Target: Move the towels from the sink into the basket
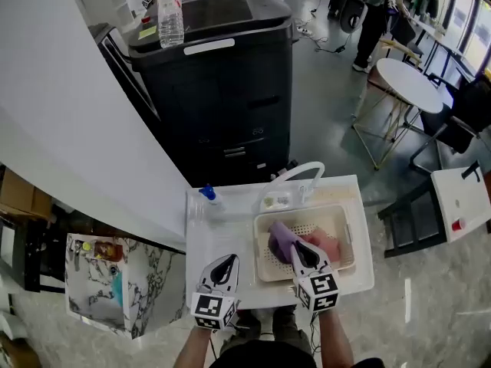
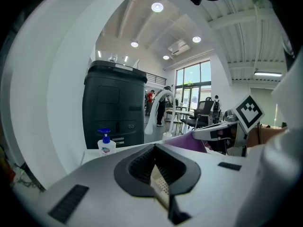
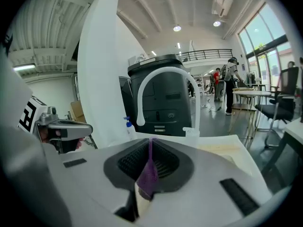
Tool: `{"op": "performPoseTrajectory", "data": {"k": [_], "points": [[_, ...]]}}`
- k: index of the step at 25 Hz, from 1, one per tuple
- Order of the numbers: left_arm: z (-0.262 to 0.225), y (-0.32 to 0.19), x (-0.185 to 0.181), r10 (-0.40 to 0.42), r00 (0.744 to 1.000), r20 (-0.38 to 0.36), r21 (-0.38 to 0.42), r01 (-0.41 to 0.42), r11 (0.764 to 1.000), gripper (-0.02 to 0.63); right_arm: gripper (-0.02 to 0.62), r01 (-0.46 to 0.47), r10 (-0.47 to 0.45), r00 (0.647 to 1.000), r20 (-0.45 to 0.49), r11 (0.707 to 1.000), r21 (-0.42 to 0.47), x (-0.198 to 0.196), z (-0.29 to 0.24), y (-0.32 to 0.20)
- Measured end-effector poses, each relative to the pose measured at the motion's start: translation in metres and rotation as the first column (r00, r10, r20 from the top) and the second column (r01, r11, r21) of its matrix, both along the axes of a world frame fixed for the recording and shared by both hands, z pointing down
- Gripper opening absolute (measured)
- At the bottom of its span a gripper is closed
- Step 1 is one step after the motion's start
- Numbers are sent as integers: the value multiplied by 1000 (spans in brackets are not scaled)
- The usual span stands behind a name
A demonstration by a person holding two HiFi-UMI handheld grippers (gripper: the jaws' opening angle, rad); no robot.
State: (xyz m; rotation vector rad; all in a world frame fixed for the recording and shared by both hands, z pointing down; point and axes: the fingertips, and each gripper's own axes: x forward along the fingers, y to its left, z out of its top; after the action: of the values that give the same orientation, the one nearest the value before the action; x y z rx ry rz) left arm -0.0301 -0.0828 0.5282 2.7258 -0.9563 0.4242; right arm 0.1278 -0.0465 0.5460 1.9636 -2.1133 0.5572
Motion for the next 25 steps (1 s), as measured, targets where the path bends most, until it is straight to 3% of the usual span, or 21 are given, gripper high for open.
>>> {"op": "performPoseTrajectory", "data": {"k": [25], "points": [[72, 0, 5, -60, 994, 96, -131, 72, 989, 3, 43, 116, -94, 989, 110, 971, -207, -11, 111, -1]]}}
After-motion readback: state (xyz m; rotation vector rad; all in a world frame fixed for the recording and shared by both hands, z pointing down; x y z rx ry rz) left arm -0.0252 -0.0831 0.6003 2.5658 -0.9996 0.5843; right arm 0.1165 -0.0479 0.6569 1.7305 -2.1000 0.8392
